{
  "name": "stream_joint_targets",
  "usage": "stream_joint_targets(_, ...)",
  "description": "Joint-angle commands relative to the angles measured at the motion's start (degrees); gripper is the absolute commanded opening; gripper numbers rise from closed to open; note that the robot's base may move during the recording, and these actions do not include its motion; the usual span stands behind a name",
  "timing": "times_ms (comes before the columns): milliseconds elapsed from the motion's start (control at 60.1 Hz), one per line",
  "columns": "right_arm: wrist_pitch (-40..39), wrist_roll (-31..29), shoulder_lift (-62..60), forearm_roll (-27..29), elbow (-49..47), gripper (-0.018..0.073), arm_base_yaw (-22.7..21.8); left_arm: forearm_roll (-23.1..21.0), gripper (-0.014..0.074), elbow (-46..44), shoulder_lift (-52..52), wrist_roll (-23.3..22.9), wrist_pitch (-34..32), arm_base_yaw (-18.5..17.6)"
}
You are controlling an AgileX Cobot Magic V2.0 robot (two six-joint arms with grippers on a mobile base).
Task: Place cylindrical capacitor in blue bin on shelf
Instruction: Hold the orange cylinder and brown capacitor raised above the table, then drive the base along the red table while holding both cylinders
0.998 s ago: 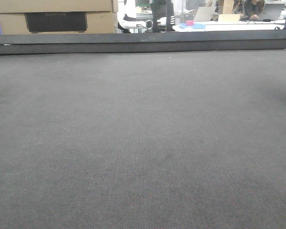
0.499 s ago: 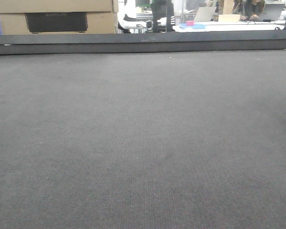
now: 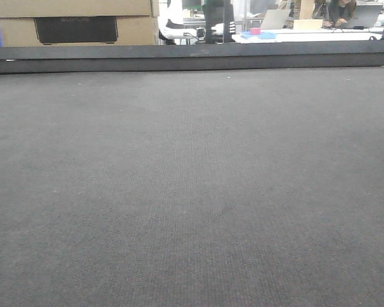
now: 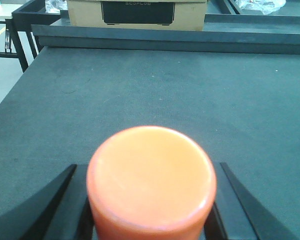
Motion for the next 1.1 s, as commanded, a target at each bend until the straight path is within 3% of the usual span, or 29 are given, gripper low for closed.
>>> stream_joint_targets(0, -1.61, -0.02, -0.25, -0.01, 0.09, -0.0025, 0.07, -0.17, -0.0111, 0.06, -0.26, -0.35, -1.78, -0.41)
stream_joint_targets(1081, -1.72, -0.02, -0.15, -0.01, 0.09, -0.0025, 0.07, -0.17, -0.0111, 0.06, -0.26, -0.35, -2.17, -0.28)
